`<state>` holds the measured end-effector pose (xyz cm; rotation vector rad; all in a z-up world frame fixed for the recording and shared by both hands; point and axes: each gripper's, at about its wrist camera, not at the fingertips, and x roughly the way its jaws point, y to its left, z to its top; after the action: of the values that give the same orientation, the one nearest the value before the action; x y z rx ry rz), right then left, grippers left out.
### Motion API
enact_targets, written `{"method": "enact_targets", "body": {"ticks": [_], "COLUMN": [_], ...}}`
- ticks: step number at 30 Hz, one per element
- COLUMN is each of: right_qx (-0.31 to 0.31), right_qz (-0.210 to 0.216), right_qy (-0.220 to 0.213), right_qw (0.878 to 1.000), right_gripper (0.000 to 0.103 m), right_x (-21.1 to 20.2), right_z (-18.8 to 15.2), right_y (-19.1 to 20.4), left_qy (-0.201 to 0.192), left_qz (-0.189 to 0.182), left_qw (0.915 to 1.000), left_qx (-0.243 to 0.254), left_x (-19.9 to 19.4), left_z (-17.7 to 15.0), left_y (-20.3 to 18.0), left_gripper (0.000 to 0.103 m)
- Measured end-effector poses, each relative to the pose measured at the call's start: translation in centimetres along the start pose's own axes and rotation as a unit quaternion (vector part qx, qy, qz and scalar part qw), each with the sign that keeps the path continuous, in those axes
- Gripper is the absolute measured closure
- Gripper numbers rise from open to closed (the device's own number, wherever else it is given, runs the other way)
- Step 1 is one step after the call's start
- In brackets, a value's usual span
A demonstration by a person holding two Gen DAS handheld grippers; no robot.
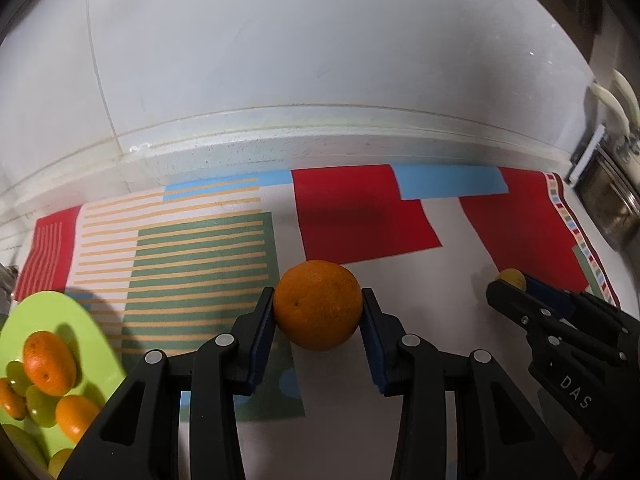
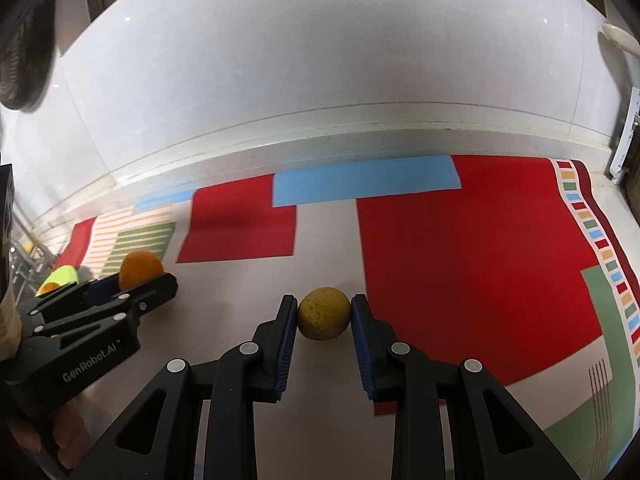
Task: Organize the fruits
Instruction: 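Grasp the last orange with the left gripper while the right grasps the small yellowish fruit, then carry both fruits onto the green plate and open both grippers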
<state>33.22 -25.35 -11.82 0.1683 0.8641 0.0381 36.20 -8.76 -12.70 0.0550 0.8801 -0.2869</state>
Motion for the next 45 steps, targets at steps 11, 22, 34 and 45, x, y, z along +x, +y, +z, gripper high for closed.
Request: {"method": "enact_targets", "body": {"ticks": [11,22,34,45], "right_qx": [-0.027,-0.069,-0.103,-0.118], "right_qz": [0.028,0.061,0.093,0.118], "right_qy": [-0.032,-0.068,-0.095,-0.114], "right_qw": [0.999,0.993,0.986,0.979], "right_gripper": [0.074,0.074,0.074,0.074], "right_x": [-5.1,-10.8,-15.6,-17.6], "right_z": [-0.7,-2.0,-3.9,-5.1], "right_y": [2.1,5.8,10.1,15.1], "left_qy": [-0.032,-0.073,-0.099,-0.123], "left_qz": [0.003,0.014,0.033,0.045], "left_qw": [0.9994,0.9972,0.9943,0.9912], "left_qx": [0.012,-0.003,-0.021,-0.019], "left_x": [-6.0,-12.6,-18.5,-22.8], "left_z": [-1.9,-4.1,-7.5,-9.0], "left_y": [0.3,0.8,3.5,7.2], "left_gripper": [0.063,0.063,0.063,0.063]}}
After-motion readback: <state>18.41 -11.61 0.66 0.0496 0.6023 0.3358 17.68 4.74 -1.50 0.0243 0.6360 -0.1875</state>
